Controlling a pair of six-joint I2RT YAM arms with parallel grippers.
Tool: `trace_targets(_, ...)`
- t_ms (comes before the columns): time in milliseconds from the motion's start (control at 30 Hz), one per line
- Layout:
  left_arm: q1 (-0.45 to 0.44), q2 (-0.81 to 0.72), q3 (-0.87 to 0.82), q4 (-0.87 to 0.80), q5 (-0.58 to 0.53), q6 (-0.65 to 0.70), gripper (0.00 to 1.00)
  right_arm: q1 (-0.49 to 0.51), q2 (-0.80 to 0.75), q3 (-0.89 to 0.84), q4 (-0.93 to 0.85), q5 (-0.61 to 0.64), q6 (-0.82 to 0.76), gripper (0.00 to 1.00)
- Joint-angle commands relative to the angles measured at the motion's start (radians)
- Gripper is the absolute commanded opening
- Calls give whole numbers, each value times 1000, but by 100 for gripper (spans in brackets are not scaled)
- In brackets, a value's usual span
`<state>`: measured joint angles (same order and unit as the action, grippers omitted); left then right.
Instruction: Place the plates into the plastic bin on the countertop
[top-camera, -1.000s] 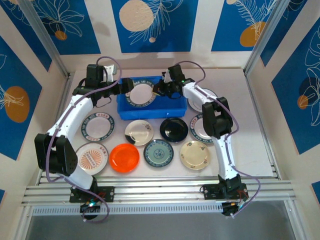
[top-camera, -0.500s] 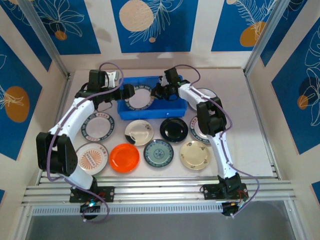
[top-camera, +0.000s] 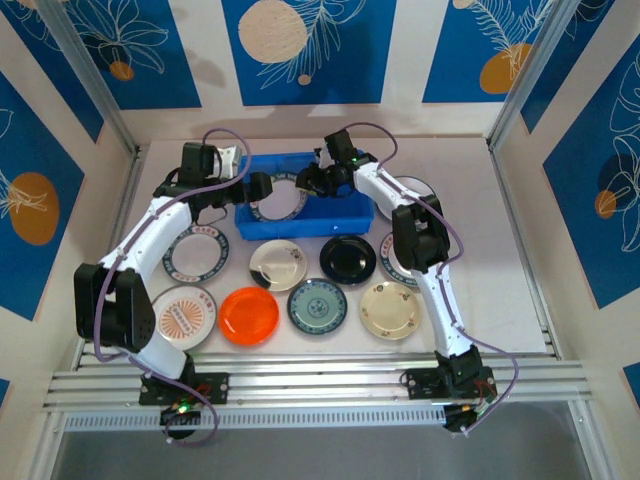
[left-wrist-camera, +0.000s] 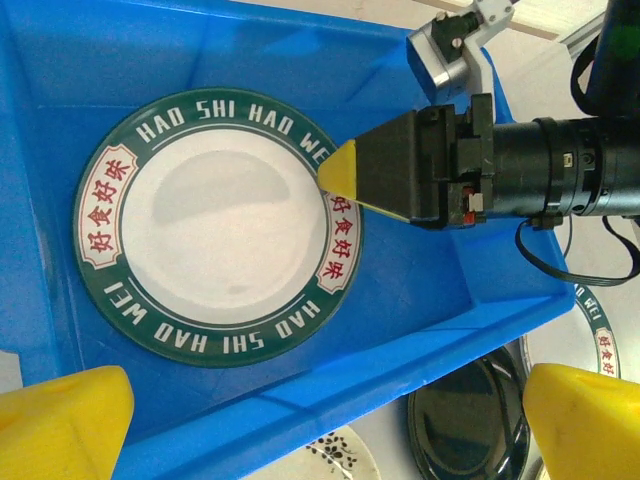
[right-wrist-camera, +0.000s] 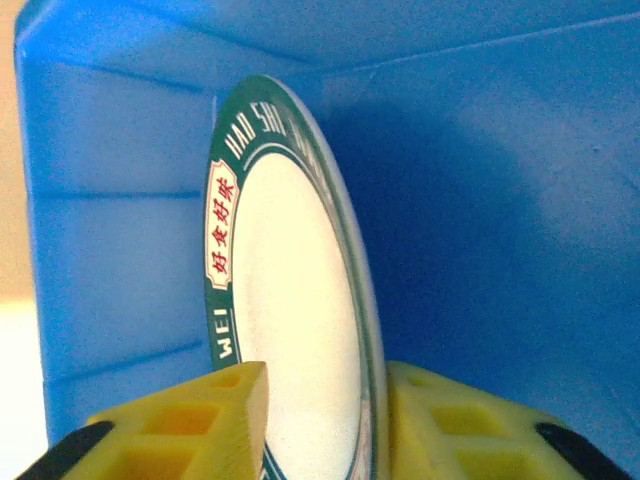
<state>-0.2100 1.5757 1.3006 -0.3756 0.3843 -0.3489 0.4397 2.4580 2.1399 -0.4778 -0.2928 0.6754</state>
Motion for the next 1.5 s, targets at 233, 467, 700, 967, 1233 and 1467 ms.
trace_targets(233, -10, -48, 10, -87, -66, 73, 100, -4, -82, 55, -106, 73, -64, 60)
trace_targets(467, -11, -138, -69, -138, -109, 81, 98, -10, -214, 9, -138, 130, -86, 62)
trace_targets(700, -35, -296, -172, -261, -182, 27, 93, 3, -493, -197, -129, 131, -117, 56)
trace_targets(967, -165, -386, -295, -338, -161, -18, 83, 62, -857, -583, -127, 82, -167, 53)
trace_targets(1233, -343, -322, -349, -292, -168, -15, 83, 109, -1064, -847, -311, 158, -163, 51)
trace_targets(1467, -422, -287, -408, -268, -130, -22, 83, 116, -1225, -1096, -347, 125, -112, 48)
